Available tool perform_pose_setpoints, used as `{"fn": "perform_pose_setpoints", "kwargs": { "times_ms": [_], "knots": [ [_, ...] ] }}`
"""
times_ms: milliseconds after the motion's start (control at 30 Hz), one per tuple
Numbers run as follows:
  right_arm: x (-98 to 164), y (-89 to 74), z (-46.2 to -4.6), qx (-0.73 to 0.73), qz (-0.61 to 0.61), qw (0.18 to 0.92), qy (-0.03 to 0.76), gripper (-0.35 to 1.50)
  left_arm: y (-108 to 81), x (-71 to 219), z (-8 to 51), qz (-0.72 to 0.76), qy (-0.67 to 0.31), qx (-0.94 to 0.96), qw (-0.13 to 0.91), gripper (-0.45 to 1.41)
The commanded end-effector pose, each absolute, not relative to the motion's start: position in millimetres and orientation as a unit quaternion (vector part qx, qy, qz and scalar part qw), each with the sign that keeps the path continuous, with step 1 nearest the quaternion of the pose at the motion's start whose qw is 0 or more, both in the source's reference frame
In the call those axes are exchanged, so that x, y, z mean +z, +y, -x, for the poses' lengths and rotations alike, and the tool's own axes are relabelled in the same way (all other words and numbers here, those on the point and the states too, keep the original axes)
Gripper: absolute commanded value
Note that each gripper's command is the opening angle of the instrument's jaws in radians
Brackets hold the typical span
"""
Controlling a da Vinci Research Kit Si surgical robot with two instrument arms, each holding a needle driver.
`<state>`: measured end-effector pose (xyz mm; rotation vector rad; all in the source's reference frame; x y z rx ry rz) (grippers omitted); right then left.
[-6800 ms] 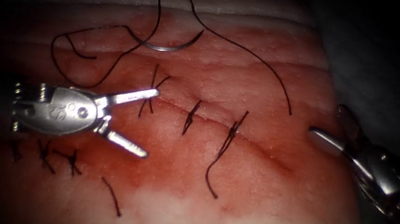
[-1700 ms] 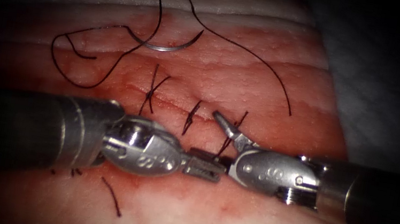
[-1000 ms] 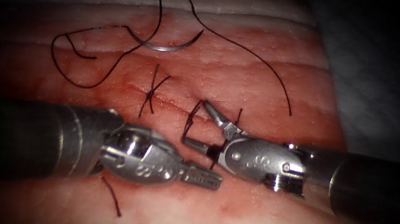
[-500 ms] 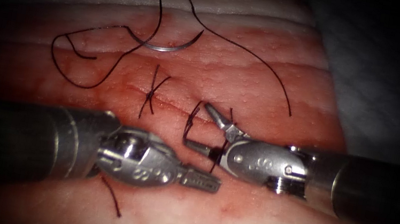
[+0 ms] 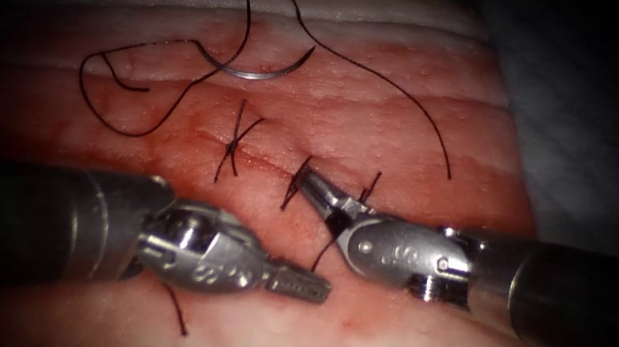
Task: Wound Closure
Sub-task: Cut the suture with the right needle driver, then set down the suture's cut end with the left gripper.
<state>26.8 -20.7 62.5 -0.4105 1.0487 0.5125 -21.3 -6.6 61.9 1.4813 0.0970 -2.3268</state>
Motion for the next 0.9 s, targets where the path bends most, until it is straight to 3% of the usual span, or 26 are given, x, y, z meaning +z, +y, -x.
{"fn": "perform_pose_setpoints", "kwargs": {
  "times_ms": [33, 233, 500, 633, 900],
  "knots": [
    [62.3, -21.2, -27.3, 0.243, 0.192, 0.809, 0.499, 1.37, -6.6, 62.3, 21.3, -0.528, 0.032, -0.826, 0.194, -0.45],
    [57.9, -23.0, -23.2, 0.231, 0.17, 0.797, 0.531, 1.33, -8.2, 61.2, 16.1, -0.516, 0.036, -0.836, 0.183, -0.45],
    [54.4, -23.4, -17.4, 0.243, 0.177, 0.793, 0.53, 1.3, -8.9, 61.6, 10.9, -0.503, 0.062, -0.85, 0.14, -0.01],
    [54.6, -23.6, -16.6, 0.245, 0.182, 0.795, 0.524, 1.26, -8.1, 63.7, 10.6, -0.499, 0.074, -0.856, 0.115, -0.13],
    [55.1, -23.6, -16.7, 0.246, 0.185, 0.795, 0.522, 1.2, -7.6, 68.4, 9.8, -0.488, 0.141, -0.86, 0.051, 0.02]
  ]
}}
